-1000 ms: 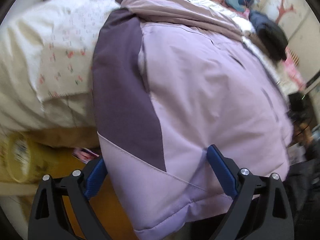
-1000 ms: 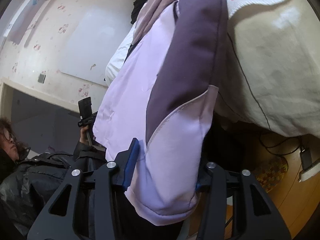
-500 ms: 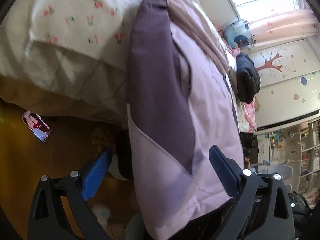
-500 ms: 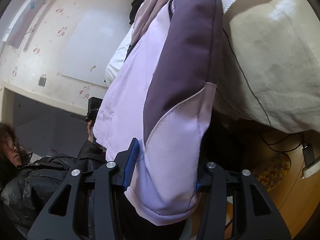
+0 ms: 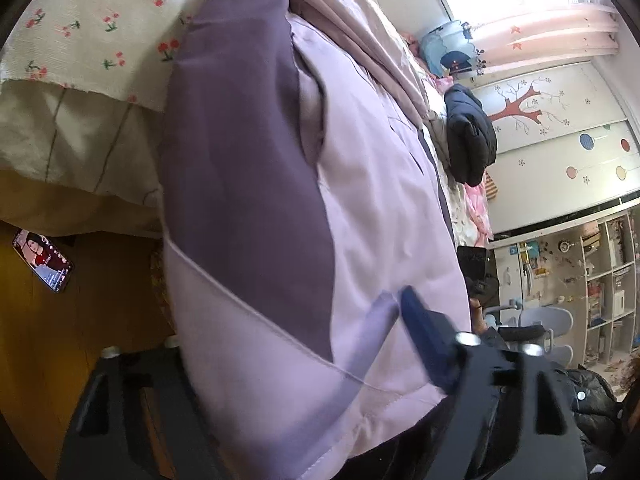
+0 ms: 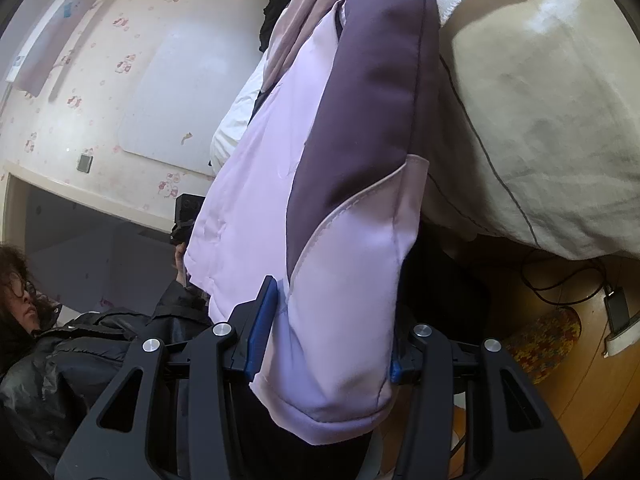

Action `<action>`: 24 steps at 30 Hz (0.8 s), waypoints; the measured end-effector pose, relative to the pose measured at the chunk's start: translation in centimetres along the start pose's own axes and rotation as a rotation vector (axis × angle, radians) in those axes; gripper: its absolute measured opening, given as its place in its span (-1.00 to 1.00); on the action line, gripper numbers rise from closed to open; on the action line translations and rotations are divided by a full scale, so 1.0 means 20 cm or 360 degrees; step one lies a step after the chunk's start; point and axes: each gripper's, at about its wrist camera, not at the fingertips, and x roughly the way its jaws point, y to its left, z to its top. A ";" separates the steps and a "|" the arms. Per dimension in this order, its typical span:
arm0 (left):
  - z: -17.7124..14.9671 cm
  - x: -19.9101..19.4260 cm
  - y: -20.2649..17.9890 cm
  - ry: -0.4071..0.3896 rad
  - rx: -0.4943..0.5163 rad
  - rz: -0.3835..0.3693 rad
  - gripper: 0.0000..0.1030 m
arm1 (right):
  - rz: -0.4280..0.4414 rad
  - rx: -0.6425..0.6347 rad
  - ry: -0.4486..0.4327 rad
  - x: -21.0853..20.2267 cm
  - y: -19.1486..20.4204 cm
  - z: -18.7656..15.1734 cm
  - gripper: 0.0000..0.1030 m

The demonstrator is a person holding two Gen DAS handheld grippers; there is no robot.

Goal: Fold large clothes

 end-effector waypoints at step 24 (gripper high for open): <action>-0.03 -0.11 0.00 -0.0268 -0.0060 -0.0131 -0.43 | 0.0082 -0.0169 -0.0120 -0.06 0.12 0.03 -0.52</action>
